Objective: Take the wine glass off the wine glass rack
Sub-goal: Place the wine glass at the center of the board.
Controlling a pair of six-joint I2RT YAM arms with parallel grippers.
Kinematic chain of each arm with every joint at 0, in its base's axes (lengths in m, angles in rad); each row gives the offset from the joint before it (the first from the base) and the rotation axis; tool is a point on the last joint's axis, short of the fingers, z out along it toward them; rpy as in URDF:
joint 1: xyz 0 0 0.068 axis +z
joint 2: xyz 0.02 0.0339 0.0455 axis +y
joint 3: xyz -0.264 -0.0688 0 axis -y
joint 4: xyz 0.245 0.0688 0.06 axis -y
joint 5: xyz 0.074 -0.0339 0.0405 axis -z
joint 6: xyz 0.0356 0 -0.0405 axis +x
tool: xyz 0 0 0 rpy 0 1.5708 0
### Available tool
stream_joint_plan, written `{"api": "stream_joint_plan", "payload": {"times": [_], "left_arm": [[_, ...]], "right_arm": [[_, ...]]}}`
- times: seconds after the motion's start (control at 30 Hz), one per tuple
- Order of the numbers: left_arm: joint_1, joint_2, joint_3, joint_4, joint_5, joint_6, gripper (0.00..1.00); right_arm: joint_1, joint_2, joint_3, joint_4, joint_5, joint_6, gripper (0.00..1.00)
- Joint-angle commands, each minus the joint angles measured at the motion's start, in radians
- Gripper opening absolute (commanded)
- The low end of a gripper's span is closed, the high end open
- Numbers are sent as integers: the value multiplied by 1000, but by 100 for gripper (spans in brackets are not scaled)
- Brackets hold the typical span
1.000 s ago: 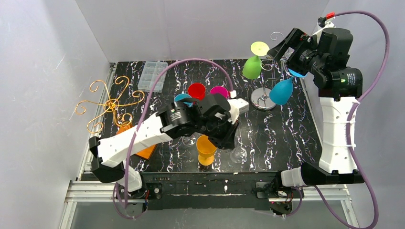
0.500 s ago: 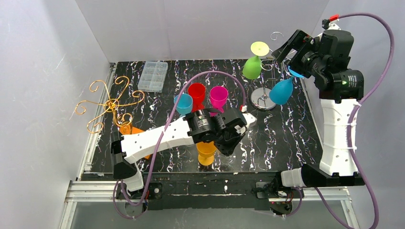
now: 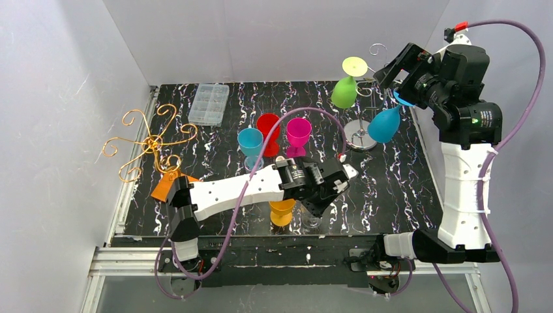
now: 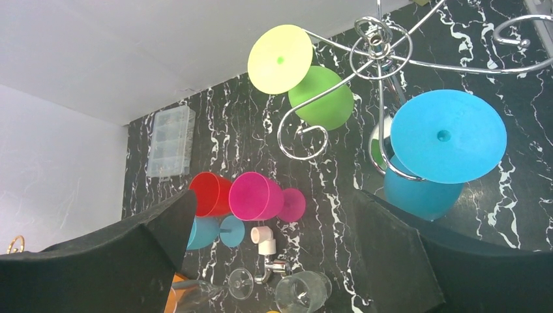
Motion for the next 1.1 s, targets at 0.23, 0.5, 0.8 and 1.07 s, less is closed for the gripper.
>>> {"api": "stream_joint_plan", "payload": {"times": [0.23,0.5,0.8,1.07], "left_arm": [[-11,25,33,9,-52,14,0],[-11,44,52,-2,-67,16,2],[-11,56,88,-25,-71,21,26],[-11,46,108,-40,-66,21,38]], "right_arm": [[-1,-27,-27,33,20,-22,98],[-1,-29,-27,31,19,-32,98],[-1,-26,-26,26,20,-38,98],[-1,-27,-22,23,19,-42,98]]}}
